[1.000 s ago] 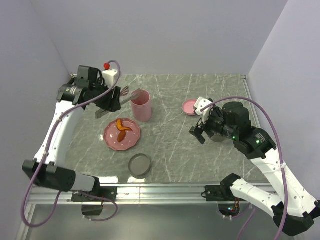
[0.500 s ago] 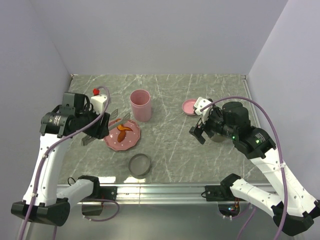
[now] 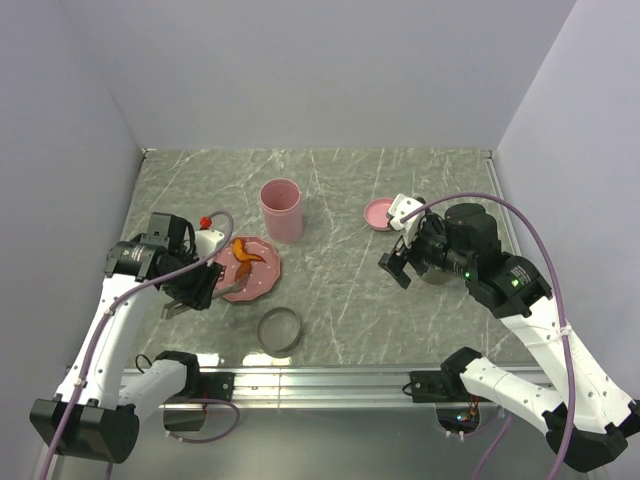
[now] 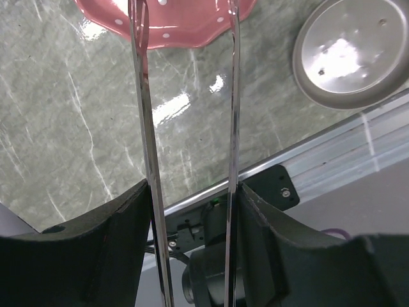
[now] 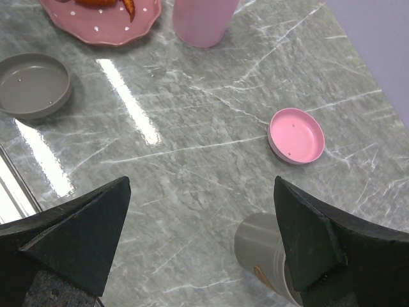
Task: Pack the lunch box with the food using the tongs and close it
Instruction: Pick up the food using the clamp
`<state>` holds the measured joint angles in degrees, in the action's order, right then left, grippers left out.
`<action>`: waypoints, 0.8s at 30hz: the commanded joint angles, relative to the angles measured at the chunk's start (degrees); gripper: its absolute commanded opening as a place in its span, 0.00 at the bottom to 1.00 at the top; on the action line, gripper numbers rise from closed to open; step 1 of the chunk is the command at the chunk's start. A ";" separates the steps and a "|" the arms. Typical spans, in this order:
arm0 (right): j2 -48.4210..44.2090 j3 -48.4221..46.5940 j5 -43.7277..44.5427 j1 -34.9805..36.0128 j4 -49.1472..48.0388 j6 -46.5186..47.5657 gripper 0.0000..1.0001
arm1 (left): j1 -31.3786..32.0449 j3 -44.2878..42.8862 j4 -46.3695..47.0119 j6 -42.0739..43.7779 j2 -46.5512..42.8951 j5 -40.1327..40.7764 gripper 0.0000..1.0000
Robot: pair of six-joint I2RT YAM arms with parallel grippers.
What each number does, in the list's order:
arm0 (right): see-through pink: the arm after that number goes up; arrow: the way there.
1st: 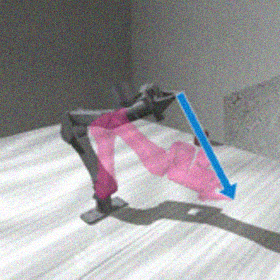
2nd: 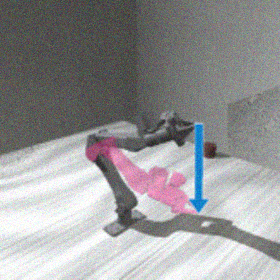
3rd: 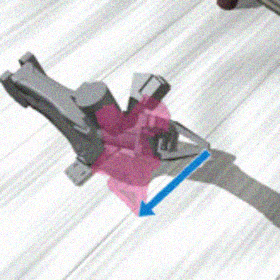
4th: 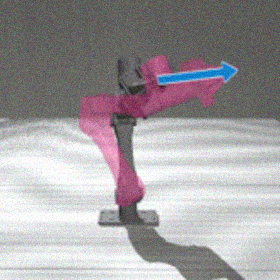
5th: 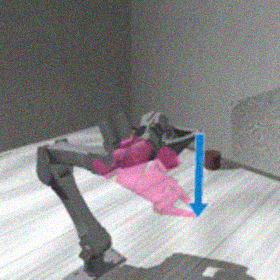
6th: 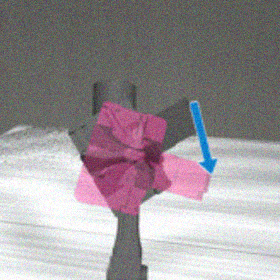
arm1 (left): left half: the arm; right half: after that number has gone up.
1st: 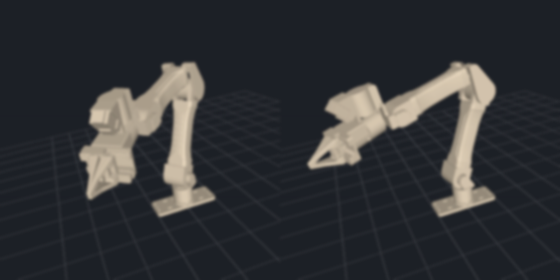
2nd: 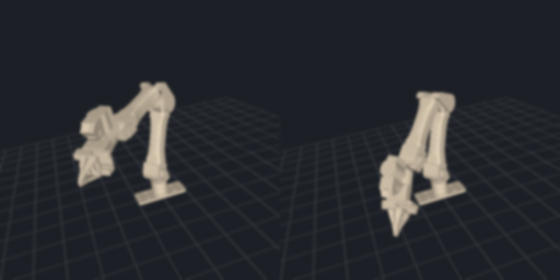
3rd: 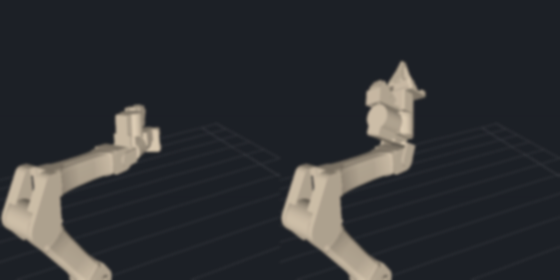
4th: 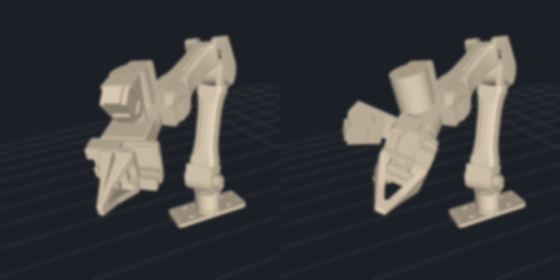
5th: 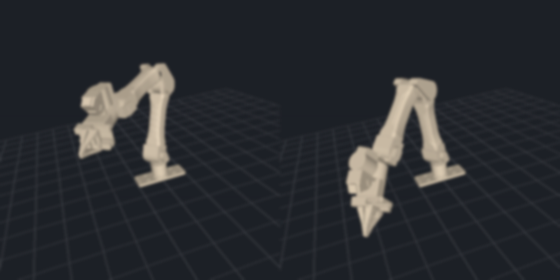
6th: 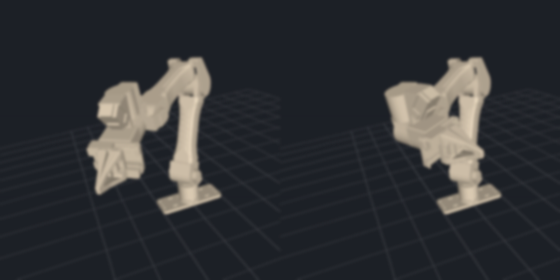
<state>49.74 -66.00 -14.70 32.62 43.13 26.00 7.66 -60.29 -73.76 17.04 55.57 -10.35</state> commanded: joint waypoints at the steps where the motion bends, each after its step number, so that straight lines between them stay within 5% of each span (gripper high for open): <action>1: -0.43 -1.50 -0.60 -0.37 -0.68 -0.34 1.00 | -0.10 1.14 3.88 1.68 0.23 1.74 0.57; 24: 0.10 -1.68 -0.51 -0.72 -0.33 -0.25 1.00 | 0.42 3.60 12.32 3.44 7.45 0.77 0.54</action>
<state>49.74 -66.00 -14.70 32.56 43.33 26.00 7.70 -57.19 -63.40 19.44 63.00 -8.75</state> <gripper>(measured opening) 0.996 0.540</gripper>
